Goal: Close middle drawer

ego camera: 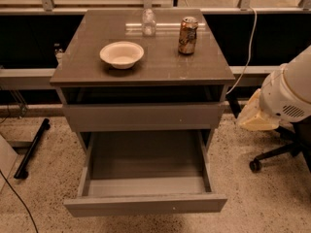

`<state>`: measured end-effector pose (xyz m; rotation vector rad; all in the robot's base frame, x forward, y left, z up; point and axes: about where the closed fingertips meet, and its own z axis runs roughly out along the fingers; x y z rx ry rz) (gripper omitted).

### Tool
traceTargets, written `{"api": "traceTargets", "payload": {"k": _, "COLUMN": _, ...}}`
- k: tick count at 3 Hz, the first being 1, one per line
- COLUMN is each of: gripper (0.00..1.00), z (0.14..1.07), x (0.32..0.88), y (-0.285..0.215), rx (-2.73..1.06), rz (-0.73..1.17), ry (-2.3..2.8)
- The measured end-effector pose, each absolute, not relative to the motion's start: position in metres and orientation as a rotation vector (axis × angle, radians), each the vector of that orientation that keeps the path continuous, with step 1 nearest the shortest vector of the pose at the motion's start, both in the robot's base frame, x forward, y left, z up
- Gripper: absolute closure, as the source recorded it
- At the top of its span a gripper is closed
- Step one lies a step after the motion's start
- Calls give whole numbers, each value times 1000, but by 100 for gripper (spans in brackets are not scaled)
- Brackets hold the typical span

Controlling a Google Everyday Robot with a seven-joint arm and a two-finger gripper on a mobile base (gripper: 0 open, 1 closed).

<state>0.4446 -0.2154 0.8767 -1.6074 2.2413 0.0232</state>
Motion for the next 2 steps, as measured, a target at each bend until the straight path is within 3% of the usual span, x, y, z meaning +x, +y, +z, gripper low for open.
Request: {"api": "traceTargets", "payload": {"k": 2, "gripper": 100, "z": 855, "x": 441, "y": -210, "rx": -1612, "rz": 15, "ry": 2298}}
